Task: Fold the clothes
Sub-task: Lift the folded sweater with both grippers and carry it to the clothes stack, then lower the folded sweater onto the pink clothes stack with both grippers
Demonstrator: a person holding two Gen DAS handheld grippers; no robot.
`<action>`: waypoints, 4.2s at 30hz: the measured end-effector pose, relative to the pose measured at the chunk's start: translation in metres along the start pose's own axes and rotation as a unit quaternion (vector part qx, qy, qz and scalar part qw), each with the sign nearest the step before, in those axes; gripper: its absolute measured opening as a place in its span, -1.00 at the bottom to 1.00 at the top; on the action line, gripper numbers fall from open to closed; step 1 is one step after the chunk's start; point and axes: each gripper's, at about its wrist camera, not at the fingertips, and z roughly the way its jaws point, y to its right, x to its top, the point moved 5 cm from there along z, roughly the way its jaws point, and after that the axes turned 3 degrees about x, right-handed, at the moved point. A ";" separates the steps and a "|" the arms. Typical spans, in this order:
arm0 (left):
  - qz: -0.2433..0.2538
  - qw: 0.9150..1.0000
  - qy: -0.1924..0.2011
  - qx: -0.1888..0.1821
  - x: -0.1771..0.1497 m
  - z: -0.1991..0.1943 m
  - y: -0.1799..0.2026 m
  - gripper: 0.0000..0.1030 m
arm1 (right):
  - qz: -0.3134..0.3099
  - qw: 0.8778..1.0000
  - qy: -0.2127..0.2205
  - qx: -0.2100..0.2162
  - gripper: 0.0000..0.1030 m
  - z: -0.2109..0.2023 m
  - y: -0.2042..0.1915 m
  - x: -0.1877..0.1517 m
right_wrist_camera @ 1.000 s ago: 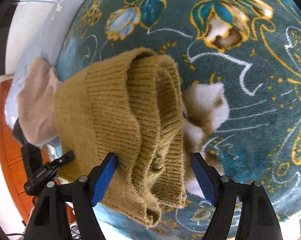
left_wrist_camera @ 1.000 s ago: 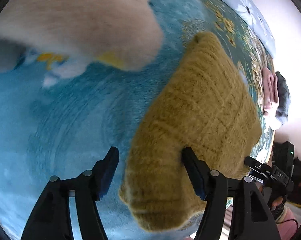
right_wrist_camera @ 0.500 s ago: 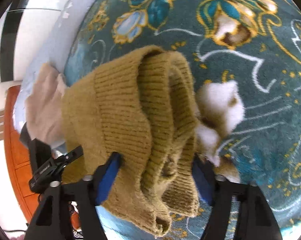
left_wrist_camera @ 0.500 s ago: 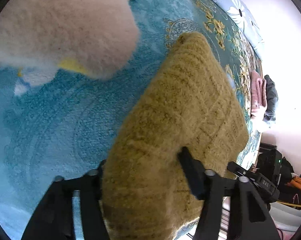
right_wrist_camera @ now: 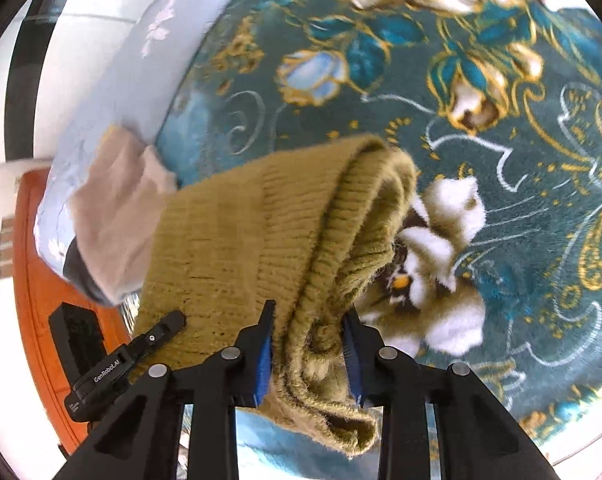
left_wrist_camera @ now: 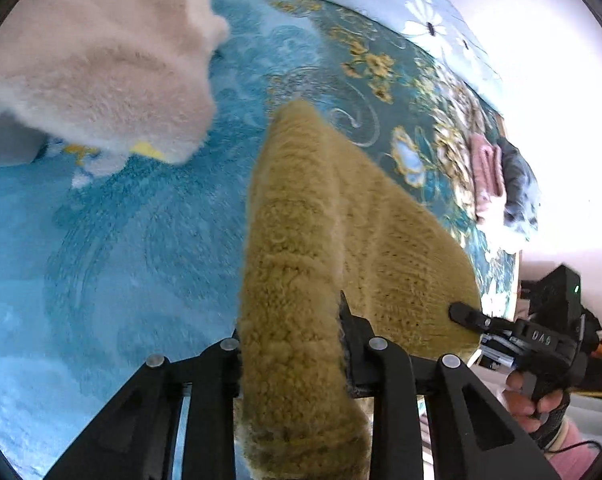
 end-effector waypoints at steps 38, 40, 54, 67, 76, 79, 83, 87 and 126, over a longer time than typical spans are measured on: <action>-0.006 0.986 0.168 0.001 0.016 -0.055 0.391 -0.45 | -0.213 0.972 0.024 0.092 -0.38 -0.330 0.011 0.200; 0.013 0.988 0.155 -0.005 0.025 -0.041 0.427 -0.45 | -0.200 0.975 0.034 0.090 -0.38 -0.355 0.034 0.220; 0.091 0.995 0.050 0.013 0.084 0.087 0.572 -0.45 | -0.106 0.990 0.075 0.055 -0.38 -0.430 0.166 0.342; 0.003 0.998 -0.022 0.059 0.093 0.174 0.518 -0.35 | -0.087 0.996 0.017 -0.030 -0.38 -0.353 0.216 0.402; 0.050 0.995 -0.027 0.087 0.094 0.187 0.524 -0.34 | -0.055 0.996 0.019 -0.069 -0.38 -0.336 0.249 0.405; 0.077 0.993 -0.004 0.093 0.100 0.178 0.533 -0.35 | -0.056 0.995 0.027 -0.074 -0.38 -0.339 0.245 0.409; 0.059 0.994 -0.023 0.088 0.097 0.181 0.522 -0.30 | -0.053 0.996 0.018 -0.075 -0.36 -0.337 0.245 0.410; 0.029 0.996 -0.042 0.076 0.095 0.173 0.511 -0.26 | -0.073 0.994 0.013 -0.082 -0.32 -0.339 0.241 0.405; 0.108 0.987 -0.044 0.113 0.079 0.183 0.523 -0.21 | -0.211 0.969 0.032 -0.125 -0.30 -0.330 0.186 0.396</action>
